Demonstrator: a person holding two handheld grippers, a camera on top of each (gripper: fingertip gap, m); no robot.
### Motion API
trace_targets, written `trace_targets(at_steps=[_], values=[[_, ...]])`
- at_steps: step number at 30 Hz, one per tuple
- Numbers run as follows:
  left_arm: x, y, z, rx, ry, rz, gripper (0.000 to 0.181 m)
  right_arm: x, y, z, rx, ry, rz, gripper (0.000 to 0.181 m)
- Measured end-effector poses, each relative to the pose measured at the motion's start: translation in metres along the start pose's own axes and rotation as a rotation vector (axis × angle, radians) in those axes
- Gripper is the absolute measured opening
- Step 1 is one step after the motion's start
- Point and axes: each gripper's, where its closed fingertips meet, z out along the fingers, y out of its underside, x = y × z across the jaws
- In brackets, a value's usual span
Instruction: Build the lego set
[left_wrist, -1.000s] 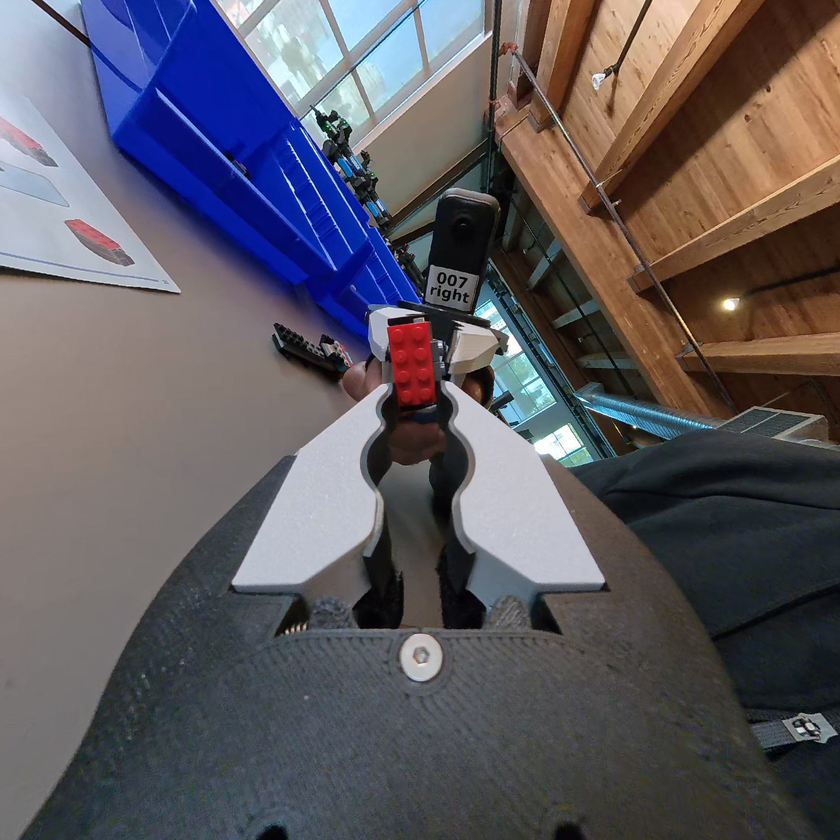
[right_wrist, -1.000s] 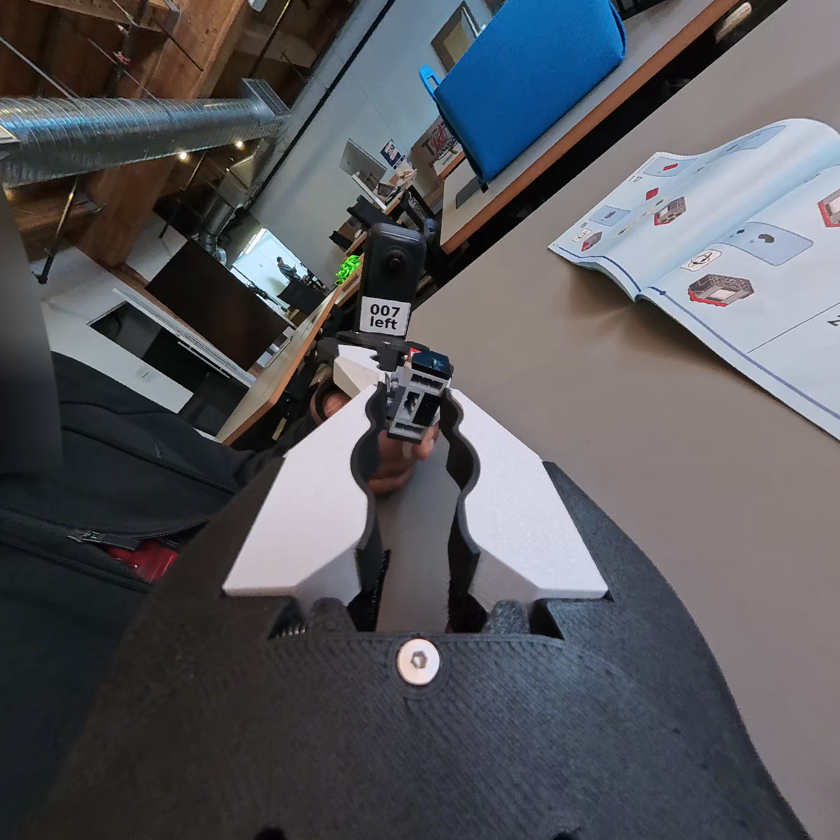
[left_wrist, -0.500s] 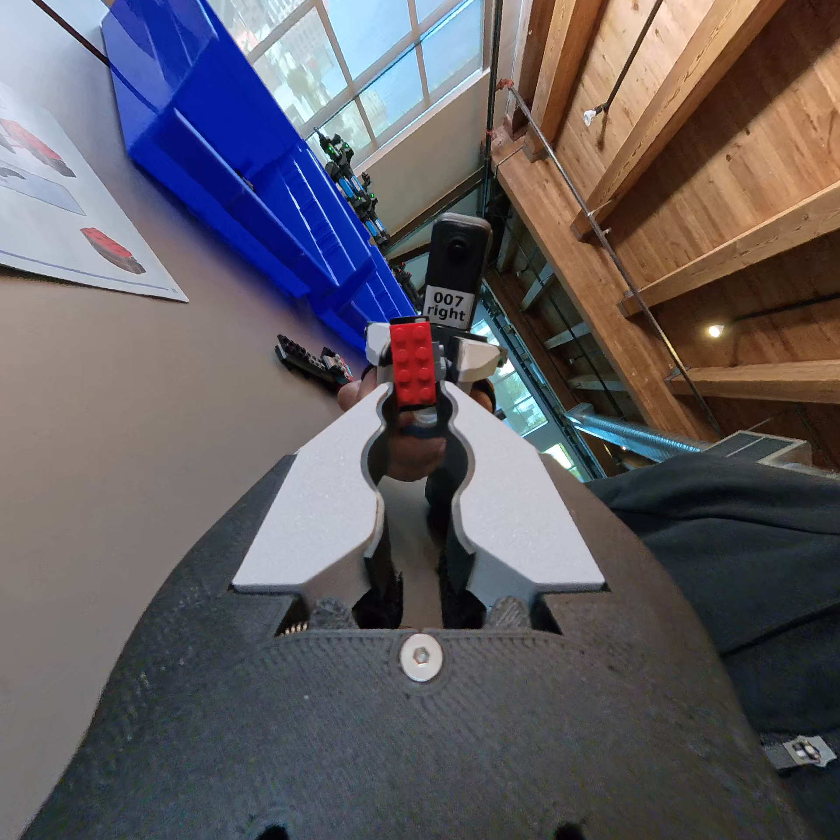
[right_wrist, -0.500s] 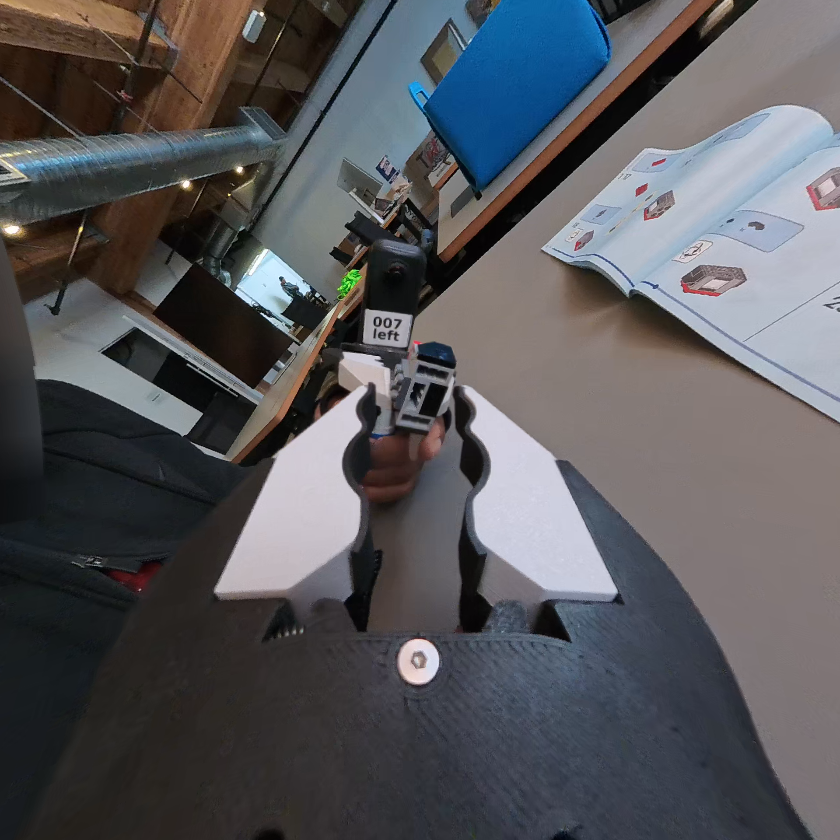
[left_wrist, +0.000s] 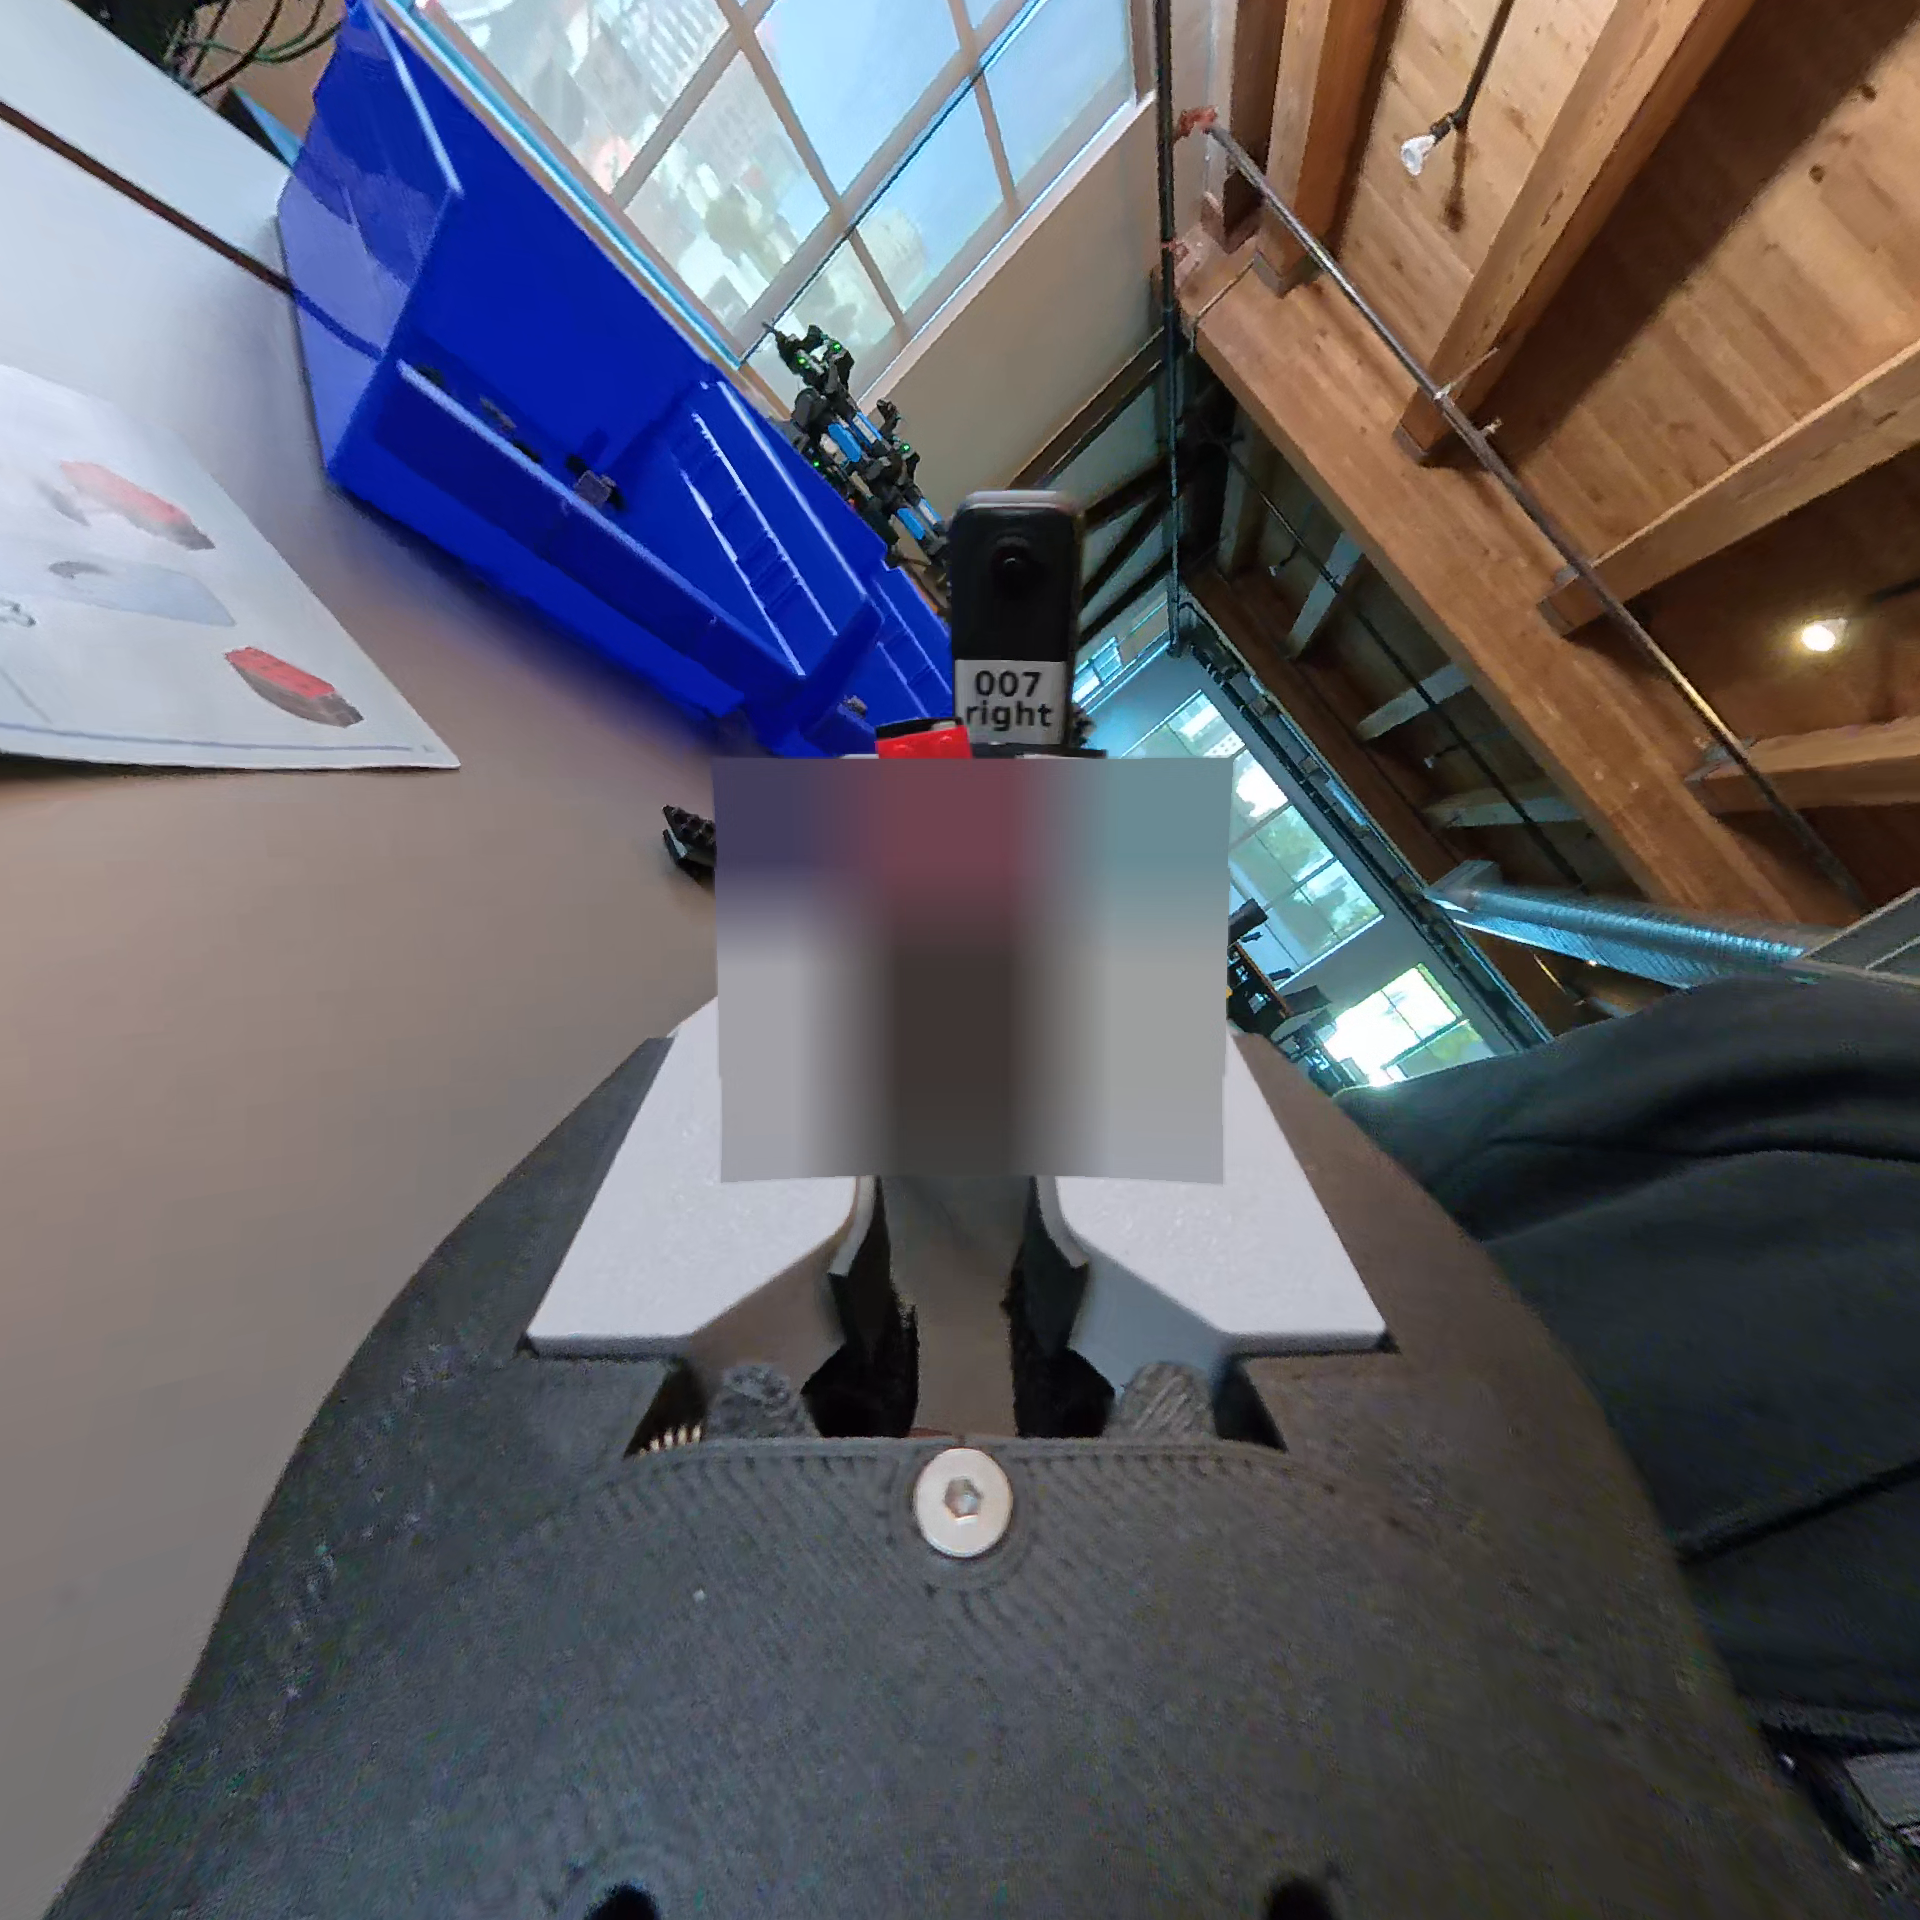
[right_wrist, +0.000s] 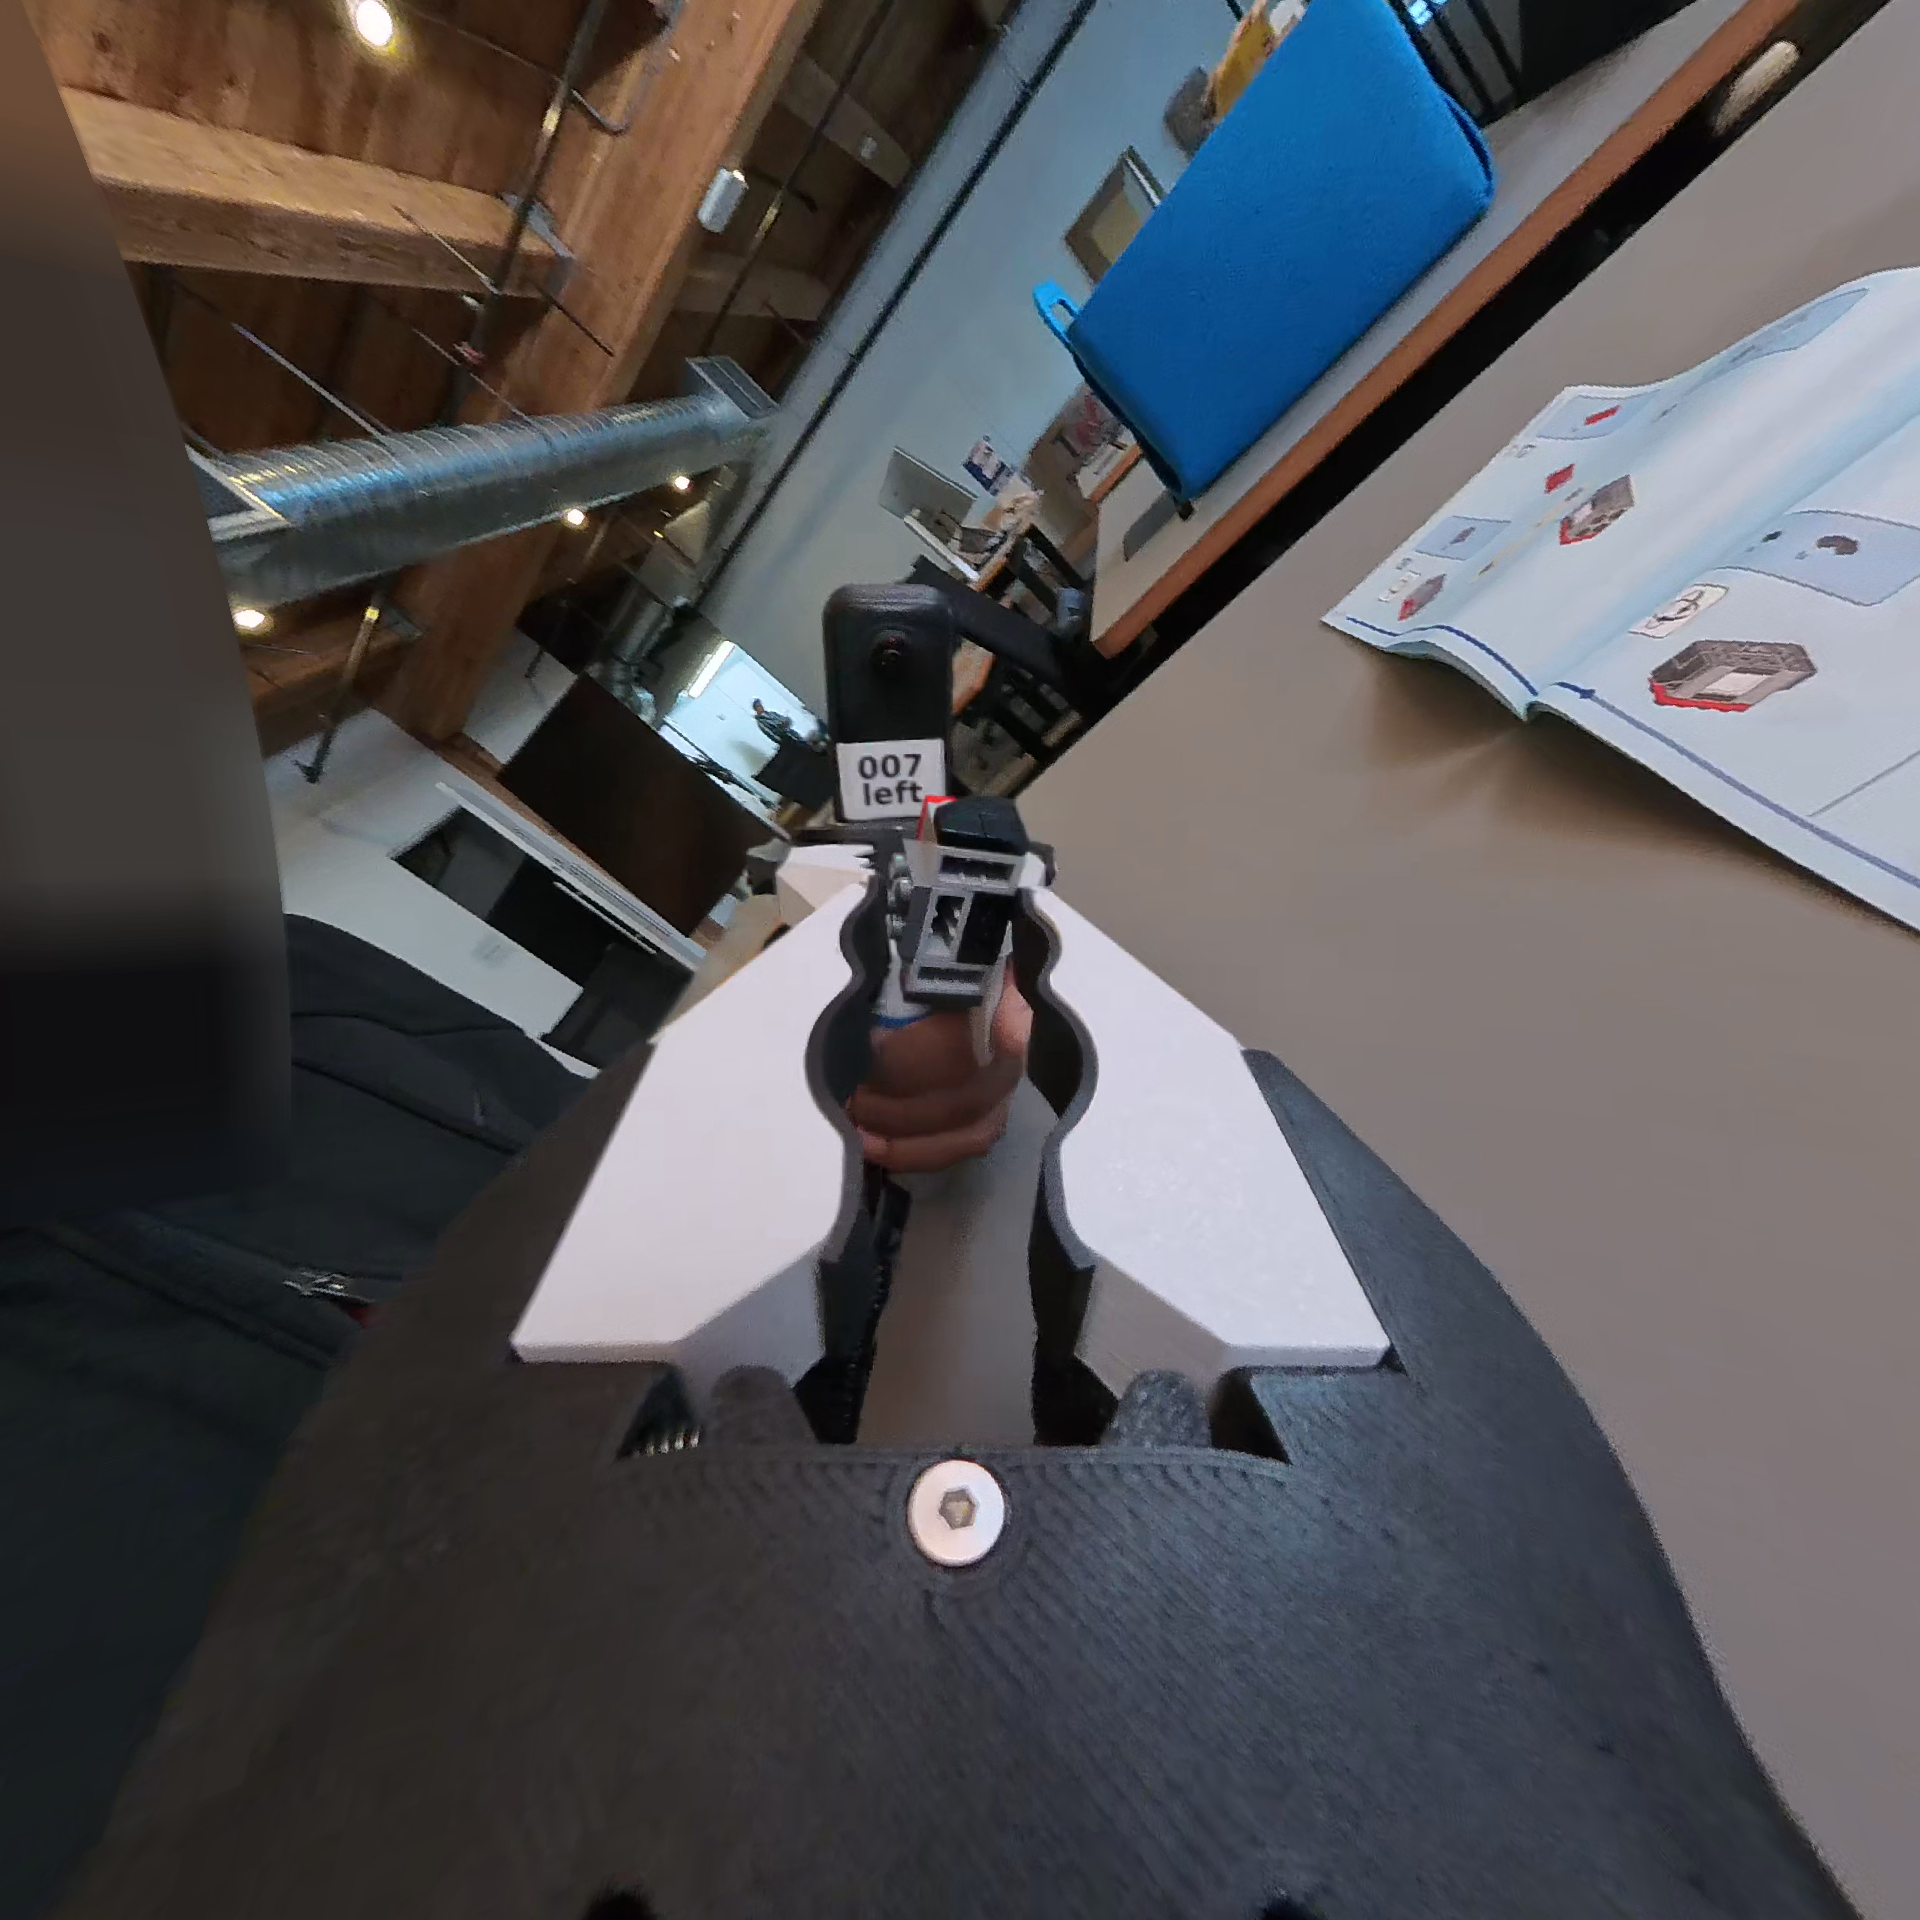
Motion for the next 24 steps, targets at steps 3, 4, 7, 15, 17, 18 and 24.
trace_targets(at_steps=[3, 4, 7, 15, 17, 18, 24], values=[[0.005, -0.005, -0.003, 0.018, 0.021, 0.005, 0.022, -0.003, -0.006, -0.002, 0.044, -0.036, 0.027, 0.022], [0.004, -0.006, -0.004, 0.025, 0.017, 0.003, 0.023, -0.004, -0.008, -0.002, 0.061, -0.043, 0.032, 0.022], [0.001, -0.009, -0.006, 0.038, 0.007, -0.011, 0.029, -0.003, -0.012, -0.002, 0.095, -0.038, 0.031, 0.022], [-0.001, -0.012, 0.0, 0.084, -0.014, -0.041, 0.032, 0.001, -0.015, 0.001, 0.156, -0.029, 0.046, 0.021], [-0.002, -0.013, 0.0, 0.092, -0.018, -0.045, 0.031, 0.002, -0.014, 0.002, 0.167, -0.022, 0.052, 0.021], [-0.002, -0.013, 0.0, 0.095, -0.021, -0.045, 0.031, 0.003, -0.014, 0.003, 0.168, -0.017, 0.053, 0.021], [-0.006, -0.017, -0.003, 0.123, -0.025, -0.067, 0.027, 0.004, -0.013, 0.003, 0.166, 0.0, 0.05, 0.021]])
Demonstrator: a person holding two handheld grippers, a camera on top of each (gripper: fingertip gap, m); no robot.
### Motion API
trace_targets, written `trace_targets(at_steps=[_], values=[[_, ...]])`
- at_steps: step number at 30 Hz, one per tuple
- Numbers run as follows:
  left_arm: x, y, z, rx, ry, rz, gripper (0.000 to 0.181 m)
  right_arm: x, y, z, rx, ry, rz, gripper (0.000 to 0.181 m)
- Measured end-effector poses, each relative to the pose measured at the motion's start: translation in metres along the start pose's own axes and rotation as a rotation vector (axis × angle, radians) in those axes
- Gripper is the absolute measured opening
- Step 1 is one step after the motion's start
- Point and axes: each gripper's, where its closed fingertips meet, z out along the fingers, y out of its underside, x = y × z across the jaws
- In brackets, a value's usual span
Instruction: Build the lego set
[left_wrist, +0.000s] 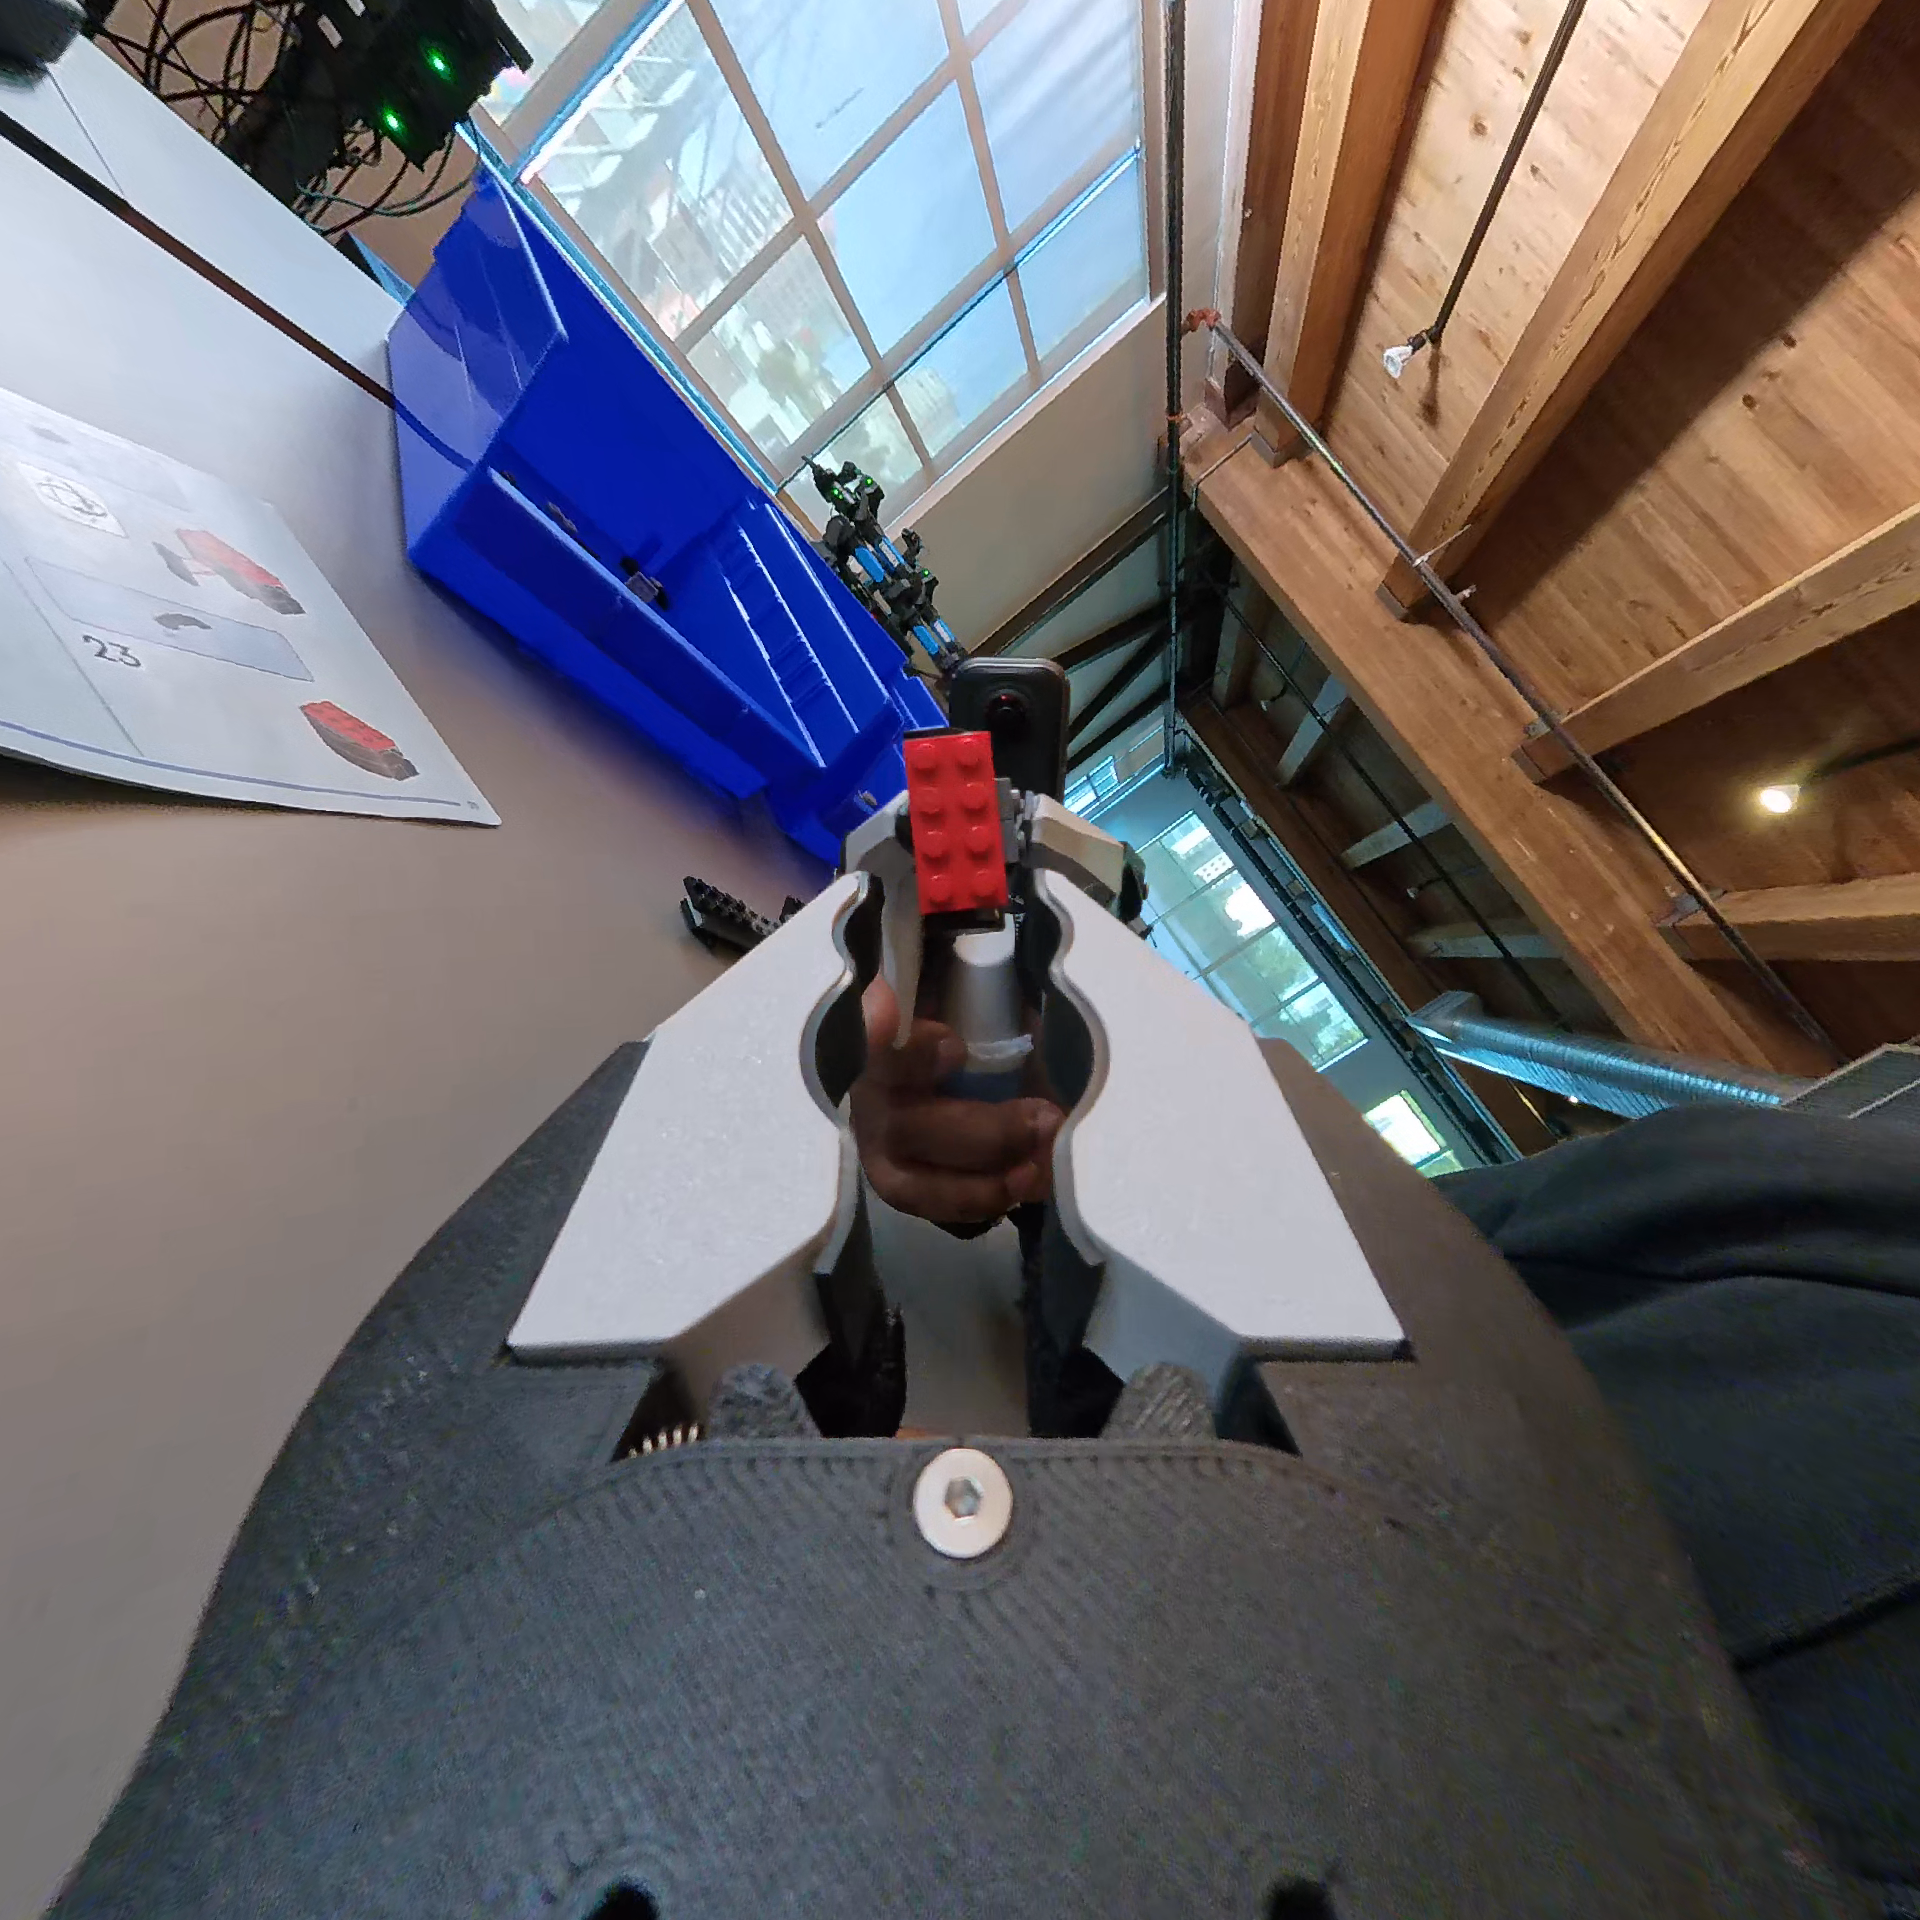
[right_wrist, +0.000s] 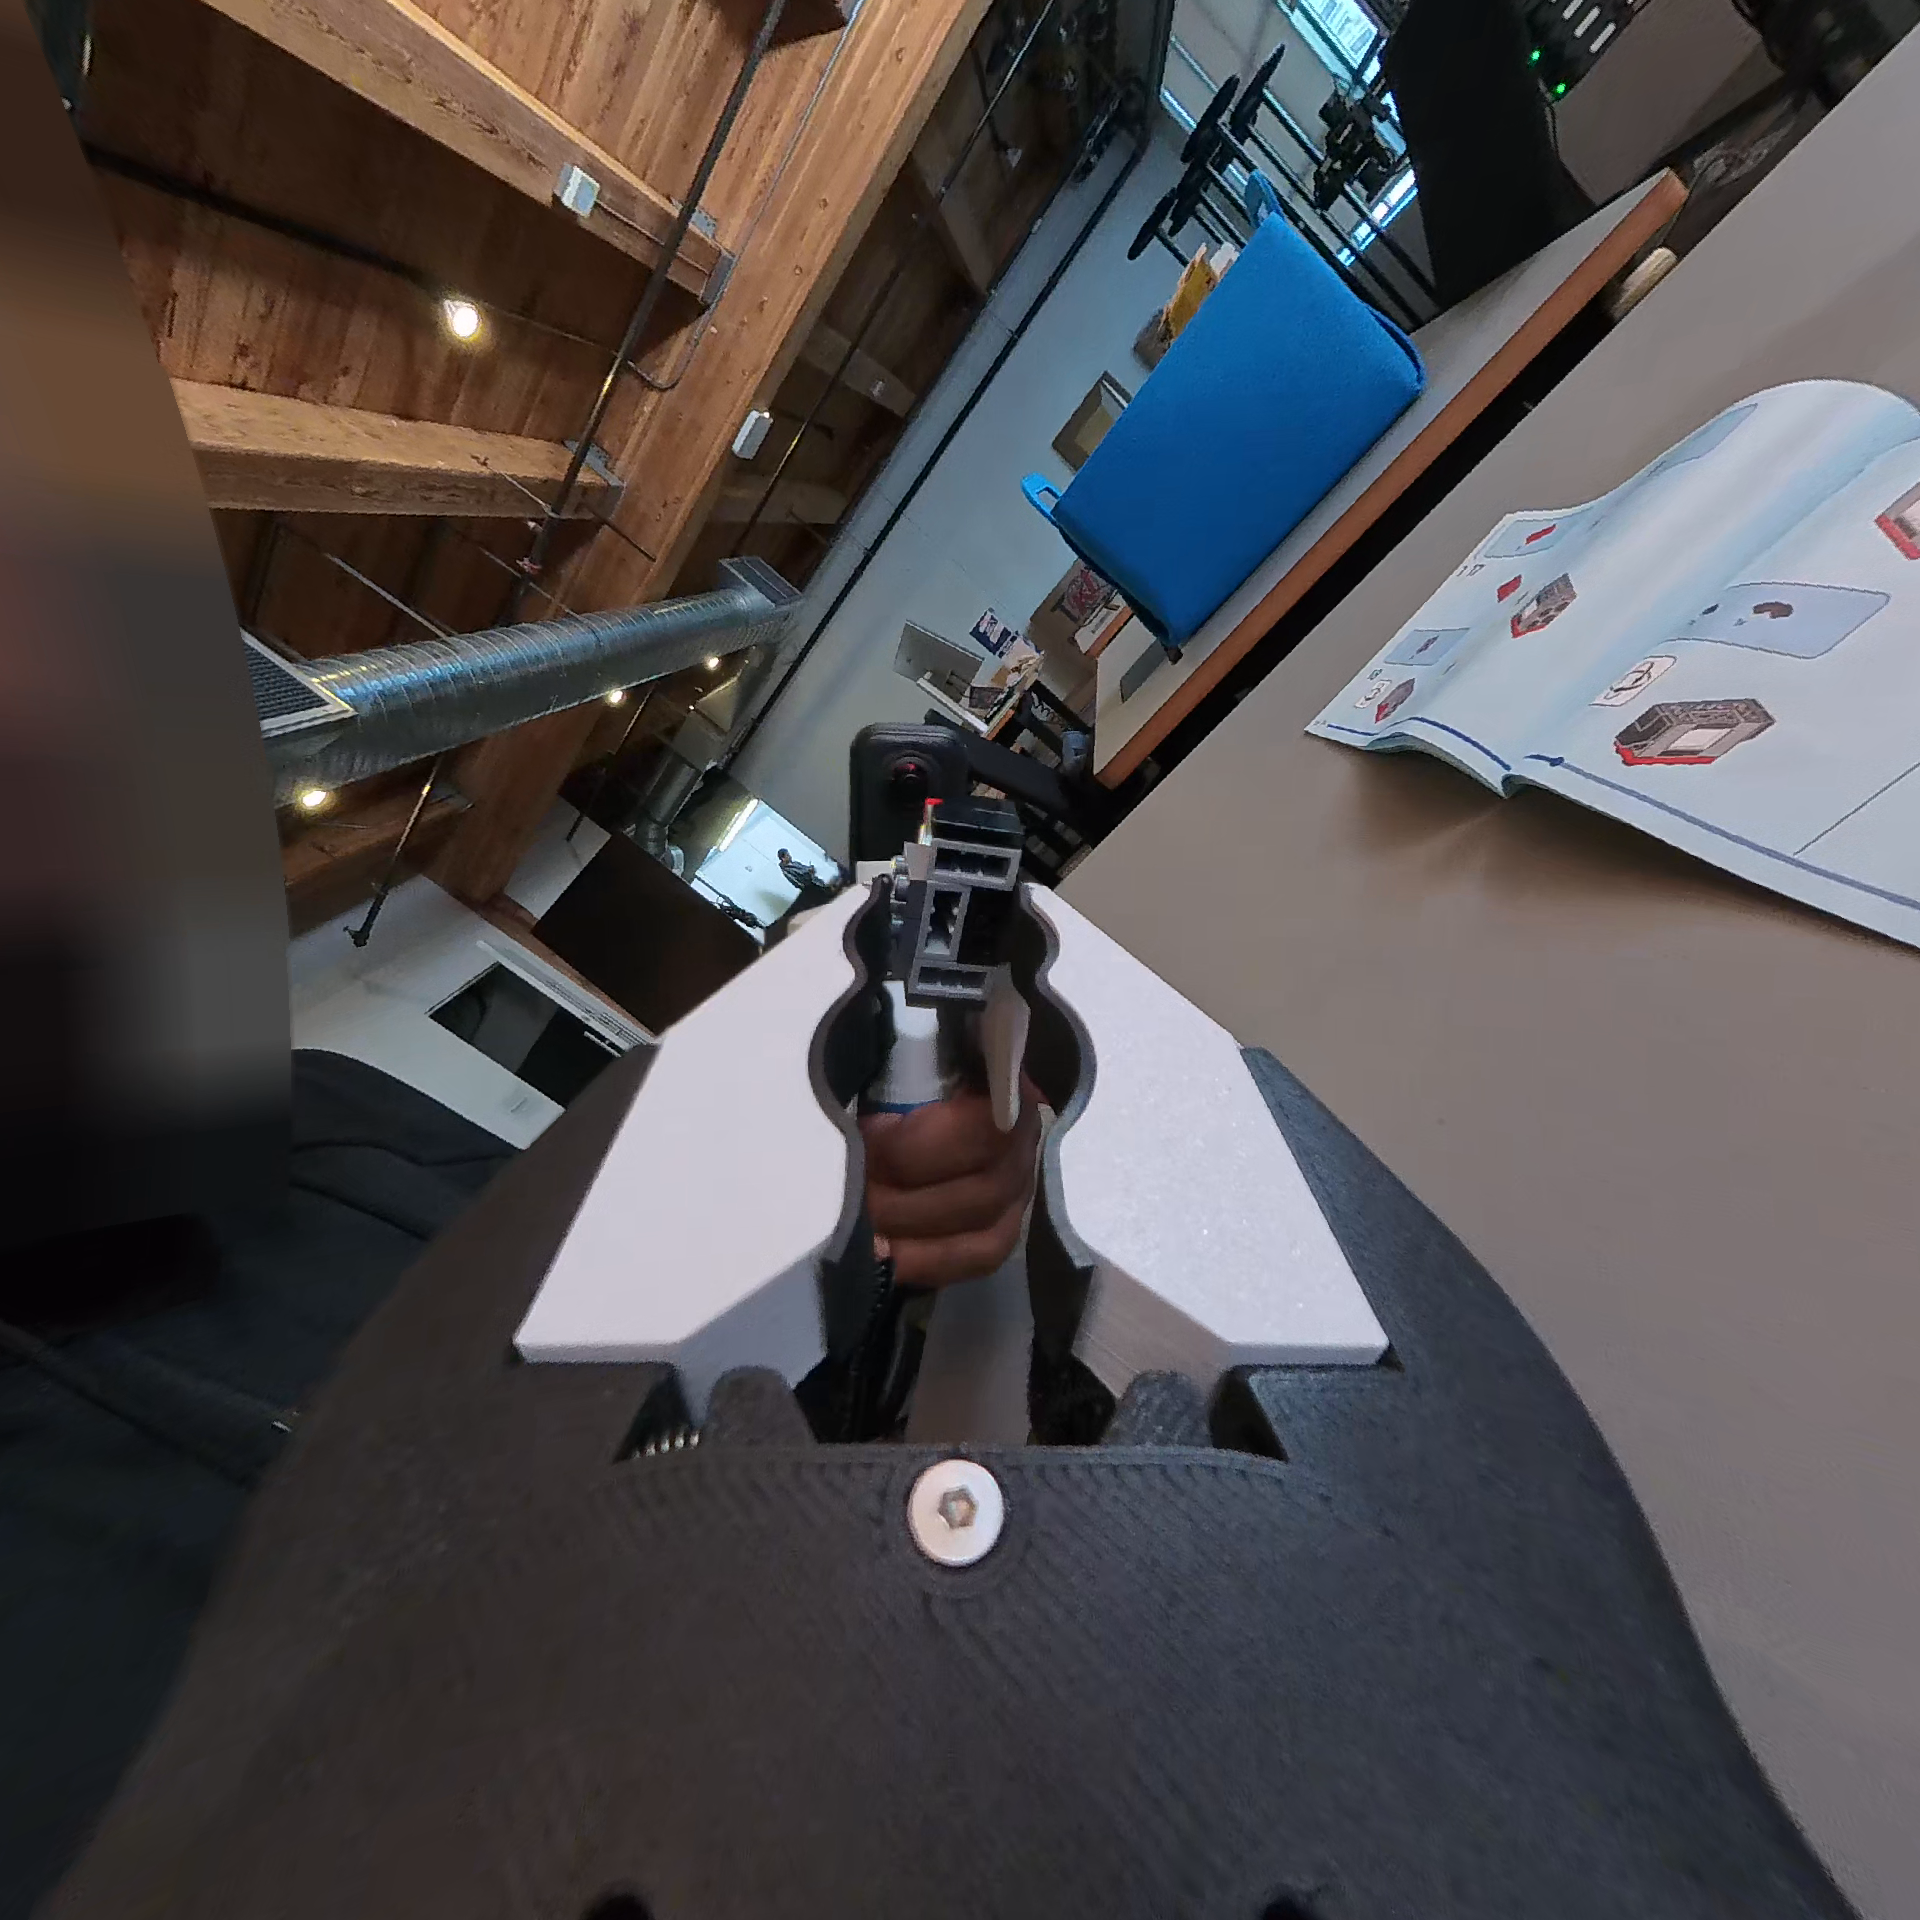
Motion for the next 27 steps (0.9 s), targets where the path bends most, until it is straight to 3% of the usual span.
trace_targets(at_steps=[10, 16, 21, 27], values=[[0.005, -0.001, -0.001, 0.009, 0.032, 0.035, 0.015, -0.004, -0.002, -0.001, -0.002, -0.015, 0.012, 0.021], [0.003, -0.006, -0.003, 0.033, -0.043, 0.139, 0.016, -0.009, -0.003, -0.001, -0.01, -0.016, -0.039, 0.035], [0.005, -0.003, 0.0, 0.005, -0.101, 0.261, 0.015, -0.005, 0.003, 0.001, -0.051, 0.04, -0.147, 0.026], [0.007, -0.001, 0.002, -0.019, -0.131, 0.349, 0.015, -0.008, 0.003, -0.001, -0.053, 0.008, -0.146, 0.024]])
